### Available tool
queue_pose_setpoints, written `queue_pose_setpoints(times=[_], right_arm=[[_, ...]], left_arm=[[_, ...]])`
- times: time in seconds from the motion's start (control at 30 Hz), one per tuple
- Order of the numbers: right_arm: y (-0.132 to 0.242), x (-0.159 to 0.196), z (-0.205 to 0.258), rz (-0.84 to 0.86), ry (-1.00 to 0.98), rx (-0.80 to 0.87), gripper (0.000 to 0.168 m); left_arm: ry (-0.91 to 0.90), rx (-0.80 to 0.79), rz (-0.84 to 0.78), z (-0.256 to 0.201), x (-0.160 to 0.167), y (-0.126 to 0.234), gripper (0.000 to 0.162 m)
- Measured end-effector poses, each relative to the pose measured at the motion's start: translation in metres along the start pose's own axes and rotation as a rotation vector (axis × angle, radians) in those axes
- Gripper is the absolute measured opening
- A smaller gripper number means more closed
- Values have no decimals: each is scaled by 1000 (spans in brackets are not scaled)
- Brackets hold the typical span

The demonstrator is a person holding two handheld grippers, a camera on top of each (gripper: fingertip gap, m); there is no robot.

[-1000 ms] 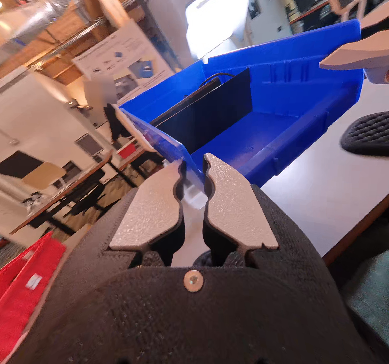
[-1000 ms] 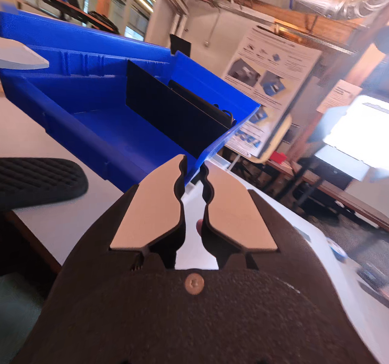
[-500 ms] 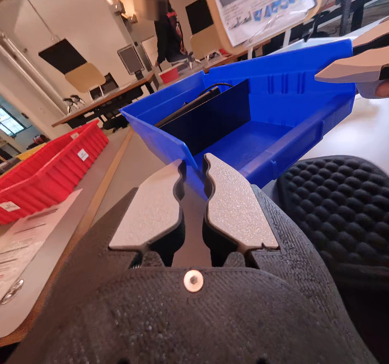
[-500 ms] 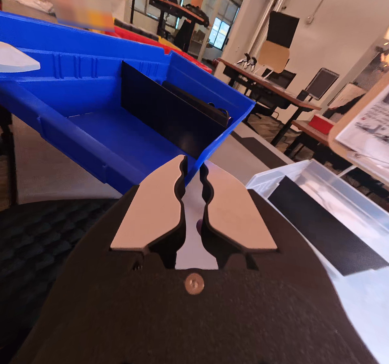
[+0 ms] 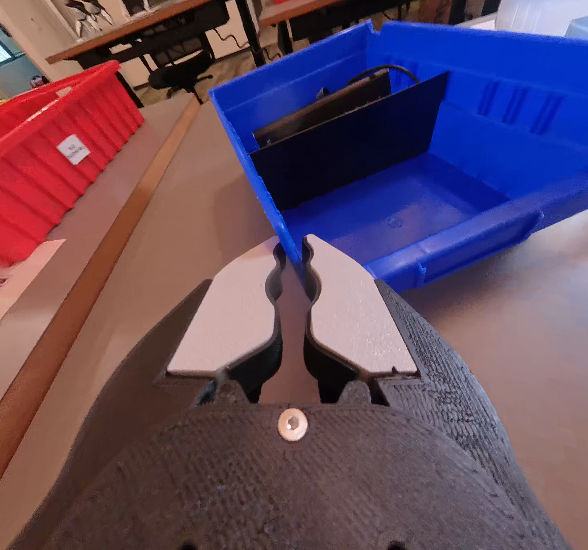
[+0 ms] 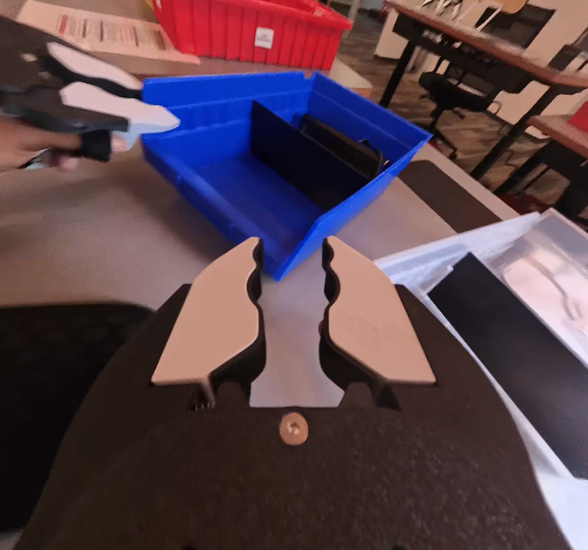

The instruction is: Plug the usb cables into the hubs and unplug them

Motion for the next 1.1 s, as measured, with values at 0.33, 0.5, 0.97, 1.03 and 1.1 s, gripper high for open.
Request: queue_pose_setpoints(times=[0.33, 0.5, 0.97, 1.03, 1.1], right_arm=[[27, 85, -105, 620, 311, 109, 79], [49, 104, -109, 660, 435, 111, 32], [256, 173, -198, 597, 409, 236, 31], [268, 177, -222, 575, 439, 241, 32], [274, 179, -245, 547, 459, 246, 32]], left_arm=[[-45, 240, 50, -36, -42, -64, 53], [-245, 93, -114, -42, -88, -24, 45], [-773, 356, 254, -143, -61, -109, 44], [-870, 330, 223, -150, -65, -109, 36], [-954, 308, 212, -159, -67, -102, 33]])
Point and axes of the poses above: each gripper's, where its closed fingertips meet, y back along the fingers, x out of its underside, z = x × y across the jaws, the point moved 3 cm from there along y, back along the fingers, and after that the axes turned 15 degrees about -y, right-handed, at the moved point
